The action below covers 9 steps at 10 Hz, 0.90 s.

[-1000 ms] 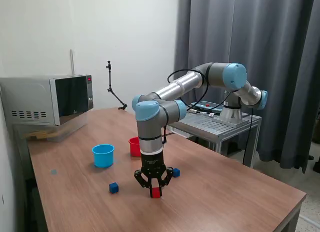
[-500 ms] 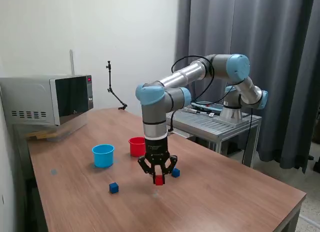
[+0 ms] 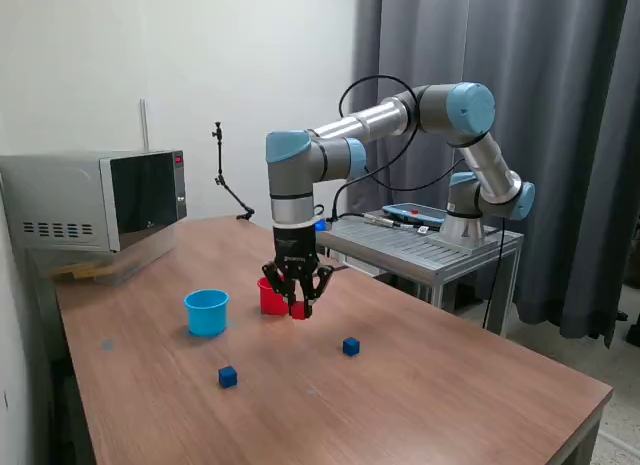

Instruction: Place red objects in the red bin, and blue objects in the blue bin.

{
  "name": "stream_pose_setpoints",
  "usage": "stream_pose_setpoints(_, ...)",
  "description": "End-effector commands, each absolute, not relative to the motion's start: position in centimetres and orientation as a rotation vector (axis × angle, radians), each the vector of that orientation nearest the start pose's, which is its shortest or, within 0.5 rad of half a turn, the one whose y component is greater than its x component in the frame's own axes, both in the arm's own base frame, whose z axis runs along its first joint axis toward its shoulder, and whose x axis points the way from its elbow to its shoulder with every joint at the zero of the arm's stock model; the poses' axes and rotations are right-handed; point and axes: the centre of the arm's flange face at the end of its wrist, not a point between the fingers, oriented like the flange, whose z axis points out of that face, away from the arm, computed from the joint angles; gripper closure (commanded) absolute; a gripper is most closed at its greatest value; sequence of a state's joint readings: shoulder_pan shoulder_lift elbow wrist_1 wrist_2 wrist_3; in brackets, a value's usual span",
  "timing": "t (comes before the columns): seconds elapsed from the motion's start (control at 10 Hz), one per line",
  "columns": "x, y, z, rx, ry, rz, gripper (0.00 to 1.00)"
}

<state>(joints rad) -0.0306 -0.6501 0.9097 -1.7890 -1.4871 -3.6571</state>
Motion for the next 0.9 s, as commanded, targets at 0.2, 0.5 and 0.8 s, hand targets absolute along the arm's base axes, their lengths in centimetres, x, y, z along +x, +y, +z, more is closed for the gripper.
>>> stream_pose_setpoints(0.2,-80.3,-5.2,25.4,-2.598,1.893,-0.091,1.00)
stream_pose_setpoints(0.5,-78.2,-1.3,26.4,-2.472,2.052,-0.093,1.00)
stream_pose_setpoints(0.8,-74.2,1.6,24.9,-2.374,2.158,-0.169,1.00)
